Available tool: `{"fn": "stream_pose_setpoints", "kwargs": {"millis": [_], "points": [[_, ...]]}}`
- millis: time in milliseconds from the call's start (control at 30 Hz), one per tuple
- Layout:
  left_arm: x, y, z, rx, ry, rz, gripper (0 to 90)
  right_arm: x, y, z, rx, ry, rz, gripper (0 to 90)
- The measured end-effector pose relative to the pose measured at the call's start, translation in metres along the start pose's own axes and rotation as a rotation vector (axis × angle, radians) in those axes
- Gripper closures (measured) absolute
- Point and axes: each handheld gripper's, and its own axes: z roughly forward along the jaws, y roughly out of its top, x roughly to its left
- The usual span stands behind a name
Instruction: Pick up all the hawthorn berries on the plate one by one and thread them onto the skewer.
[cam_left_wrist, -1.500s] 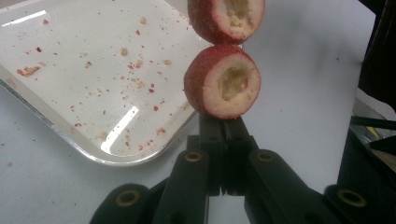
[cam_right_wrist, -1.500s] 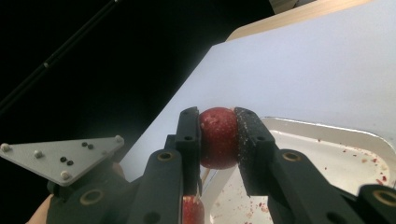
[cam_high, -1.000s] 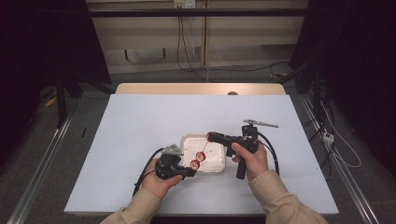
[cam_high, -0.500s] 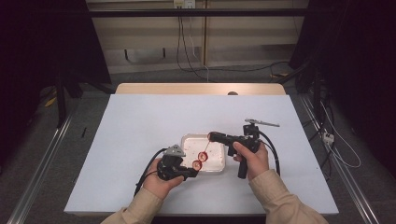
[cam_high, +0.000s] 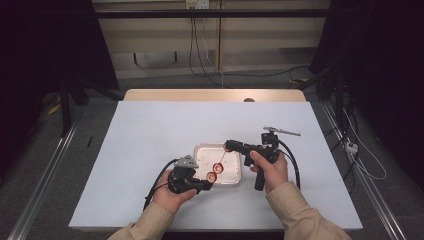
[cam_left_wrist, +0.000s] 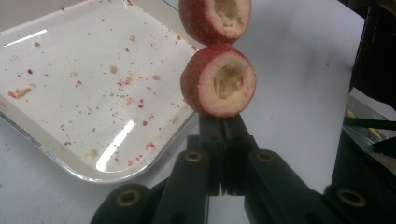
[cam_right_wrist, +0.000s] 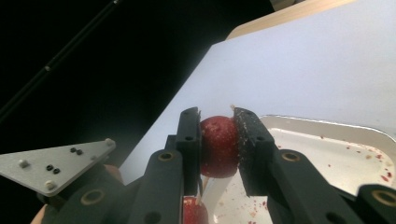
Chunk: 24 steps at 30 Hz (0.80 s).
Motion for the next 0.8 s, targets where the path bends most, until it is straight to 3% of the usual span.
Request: {"fn": "stream_pose_setpoints", "kwargs": {"millis": [333, 500, 533, 733, 800], "points": [[-0.0021, 0.0013, -0.0021, -0.010, -0.012, 0.016, 89.2, -0.0057, 0.0021, -0.0024, 0.001, 0.031, 0.054, 72.9], [-0.0038, 0.0012, -0.0009, 0.001, -0.015, 0.022, 89.1, -0.0055, 0.0015, -0.0007, 0.003, 0.025, 0.050, 73.1], [-0.0032, 0.0011, -0.0007, -0.002, -0.034, 0.024, 89.1, -0.0060, 0.0016, -0.0007, 0.003, 0.023, 0.051, 73.1], [0.0009, 0.0013, -0.0050, -0.036, -0.039, -0.003, 89.1, -0.0069, 0.0025, -0.0018, -0.023, 0.036, 0.073, 71.9], [0.0030, 0.0007, -0.0068, -0.050, -0.024, -0.020, 89.2, -0.0067, 0.0028, -0.0013, -0.038, 0.037, 0.077, 64.0]]}}
